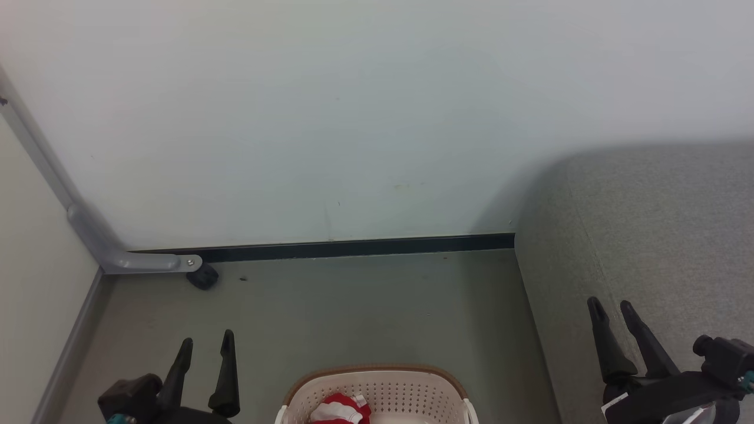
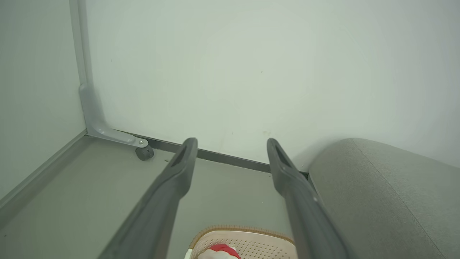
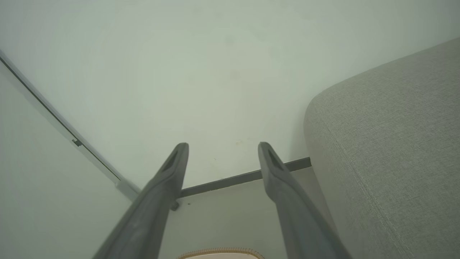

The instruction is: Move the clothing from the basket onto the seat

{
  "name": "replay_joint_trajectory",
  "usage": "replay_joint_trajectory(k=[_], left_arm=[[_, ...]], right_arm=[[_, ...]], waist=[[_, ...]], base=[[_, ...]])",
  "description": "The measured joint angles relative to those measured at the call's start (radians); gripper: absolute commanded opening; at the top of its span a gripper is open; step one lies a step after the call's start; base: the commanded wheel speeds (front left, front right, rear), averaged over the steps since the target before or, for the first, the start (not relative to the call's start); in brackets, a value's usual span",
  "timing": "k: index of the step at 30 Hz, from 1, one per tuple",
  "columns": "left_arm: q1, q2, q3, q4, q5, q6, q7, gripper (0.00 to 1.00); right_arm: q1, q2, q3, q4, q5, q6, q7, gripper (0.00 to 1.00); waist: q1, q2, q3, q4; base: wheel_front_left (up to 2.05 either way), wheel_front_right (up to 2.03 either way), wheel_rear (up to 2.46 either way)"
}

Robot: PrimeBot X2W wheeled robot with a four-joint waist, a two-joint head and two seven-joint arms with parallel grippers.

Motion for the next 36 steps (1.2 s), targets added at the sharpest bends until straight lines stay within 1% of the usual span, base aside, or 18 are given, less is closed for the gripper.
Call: replay_joint_trajectory(k=[9,15,19,32,36], left_arm=[[-0.020,-0.001,-0.019,0.004,0.116,0.014,-0.033,1.00],[-0.020,-0.001,-0.024,0.004,0.214,0.022,-0.059,1.00],[-0.026,-0.002,-0.028,0.004,0.259,0.022,-0.069,1.00],[-0.034,-0.010,-0.015,0.006,0.267,0.020,-0.069,1.00],[-0.034,-0.012,-0.011,0.008,0.274,0.013,-0.069,1.00]], right_arm=[[-0.019,-0.012,0.039,0.014,-0.100,-0.001,-0.034,1.00],[-0.025,-0.018,0.059,0.023,-0.172,0.000,-0.059,1.00],[-0.040,-0.025,0.067,0.026,-0.210,0.001,-0.072,1.00],[-0.040,-0.017,0.043,0.030,-0.227,0.006,-0.072,1.00],[-0.040,-0.013,0.035,0.031,-0.228,0.008,-0.072,1.00]], waist=[[0.0000,0.0000,0.000,0.001],[0.0000,0.0000,0.000,0.003],[0.0000,0.0000,0.001,0.003],[0.0000,0.0000,0.003,0.000],[0.0000,0.0000,0.005,0.000]], base=[[0.00,0.00,0.00],[0.00,0.00,0.00],[0.00,0.00,0.00],[0.00,0.00,0.00],[0.00,0.00,0.00]])
